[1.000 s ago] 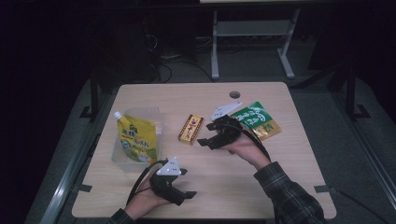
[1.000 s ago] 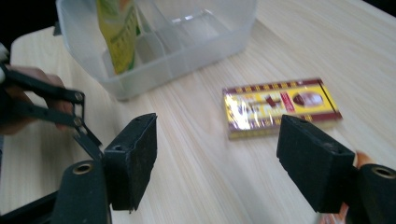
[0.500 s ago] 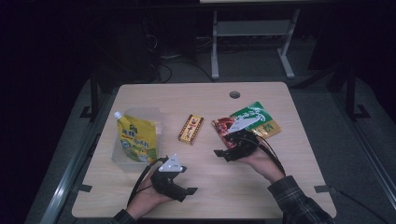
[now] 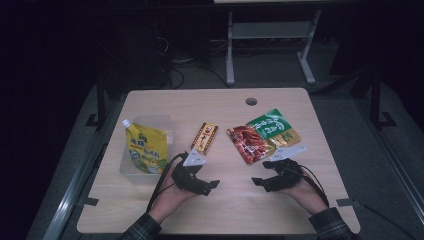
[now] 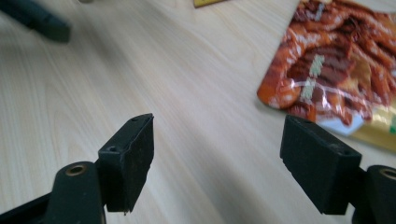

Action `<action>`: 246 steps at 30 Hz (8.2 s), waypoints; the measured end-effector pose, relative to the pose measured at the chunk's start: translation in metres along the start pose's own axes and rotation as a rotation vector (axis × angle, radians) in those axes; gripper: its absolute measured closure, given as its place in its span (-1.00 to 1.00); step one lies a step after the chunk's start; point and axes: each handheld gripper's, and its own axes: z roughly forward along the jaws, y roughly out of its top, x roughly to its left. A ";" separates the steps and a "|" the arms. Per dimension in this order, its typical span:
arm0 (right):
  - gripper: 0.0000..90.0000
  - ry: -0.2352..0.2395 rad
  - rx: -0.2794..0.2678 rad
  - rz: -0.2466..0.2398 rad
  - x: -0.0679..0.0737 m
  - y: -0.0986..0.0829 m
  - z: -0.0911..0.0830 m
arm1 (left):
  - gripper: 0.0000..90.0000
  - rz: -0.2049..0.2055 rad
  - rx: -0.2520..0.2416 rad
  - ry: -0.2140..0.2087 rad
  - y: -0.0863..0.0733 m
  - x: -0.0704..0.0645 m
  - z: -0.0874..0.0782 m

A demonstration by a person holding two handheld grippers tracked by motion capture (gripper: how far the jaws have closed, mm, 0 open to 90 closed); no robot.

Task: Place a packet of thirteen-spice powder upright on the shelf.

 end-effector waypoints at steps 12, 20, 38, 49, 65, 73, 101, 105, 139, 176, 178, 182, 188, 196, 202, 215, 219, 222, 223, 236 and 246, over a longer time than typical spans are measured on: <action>-0.45 -0.007 0.019 0.001 -0.003 -0.012 -0.004 | -0.68 -0.065 -0.013 0.142 0.031 0.037 0.030; -0.45 -0.001 0.030 -0.005 -0.002 -0.012 -0.001 | -0.68 -0.138 -0.012 0.201 0.041 0.061 0.045; -0.46 0.007 0.031 -0.002 -0.002 -0.012 -0.001 | -0.68 -0.247 0.048 0.276 0.034 0.091 0.067; -0.46 0.010 0.024 -0.009 -0.002 -0.012 -0.002 | -0.67 -0.276 0.108 0.296 0.031 0.089 0.078; -0.46 0.014 0.025 0.002 -0.003 -0.012 -0.002 | -0.30 -0.300 0.128 0.307 0.031 0.088 0.075; -0.46 0.013 0.023 -0.003 -0.004 -0.012 -0.002 | -0.29 -0.290 0.114 0.277 0.037 0.081 0.066; -0.47 -0.023 0.018 0.027 -0.018 -0.017 -0.010 | -0.29 -0.079 0.094 0.022 0.045 0.014 0.026; -0.48 -0.021 0.019 0.029 -0.018 -0.018 -0.011 | -0.29 -0.036 0.094 -0.021 0.039 0.003 0.019; -0.49 -0.016 0.023 0.037 -0.010 -0.027 -0.016 | -0.33 0.269 0.119 -0.287 -0.028 -0.036 0.020; 0.99 0.181 0.050 -0.097 0.018 -0.004 0.005 | -0.46 0.259 0.140 -0.255 -0.051 -0.027 -0.005; 0.99 0.188 0.065 -0.120 0.021 -0.002 0.011 | -0.42 0.259 0.139 -0.258 -0.051 -0.027 -0.004; 0.99 0.197 0.091 -0.147 0.027 0.000 0.020 | -0.34 0.260 0.150 -0.262 -0.051 -0.026 -0.004; 0.99 0.199 0.105 -0.163 0.027 0.001 0.025 | -0.30 0.264 0.153 -0.260 -0.051 -0.026 -0.004; 1.00 0.213 0.125 -0.169 0.028 0.001 0.029 | -0.29 0.269 0.149 -0.263 -0.048 -0.026 -0.007; 1.00 0.212 0.129 -0.169 0.028 0.000 0.029 | -0.29 0.266 0.096 -0.264 -0.044 -0.025 -0.015; 1.00 0.212 0.140 -0.169 0.027 0.001 0.033 | -0.29 0.274 -0.020 -0.270 -0.027 -0.026 -0.034; 1.00 0.212 0.147 -0.171 0.028 0.002 0.035 | -0.29 0.280 -0.046 -0.272 -0.021 -0.025 -0.038; 1.00 0.213 0.150 -0.172 0.028 0.002 0.036 | -0.29 0.282 -0.068 -0.273 -0.016 -0.026 -0.040; 1.00 0.216 0.151 -0.168 0.029 0.002 0.037 | -0.29 0.284 -0.075 -0.275 -0.014 -0.025 -0.040; 1.00 0.226 0.156 -0.150 0.031 0.004 0.044 | -0.29 0.291 -0.156 -0.285 0.012 -0.027 -0.039; 1.00 0.224 0.170 -0.180 0.033 0.009 0.053 | -0.29 0.296 -0.191 -0.287 0.030 -0.030 -0.030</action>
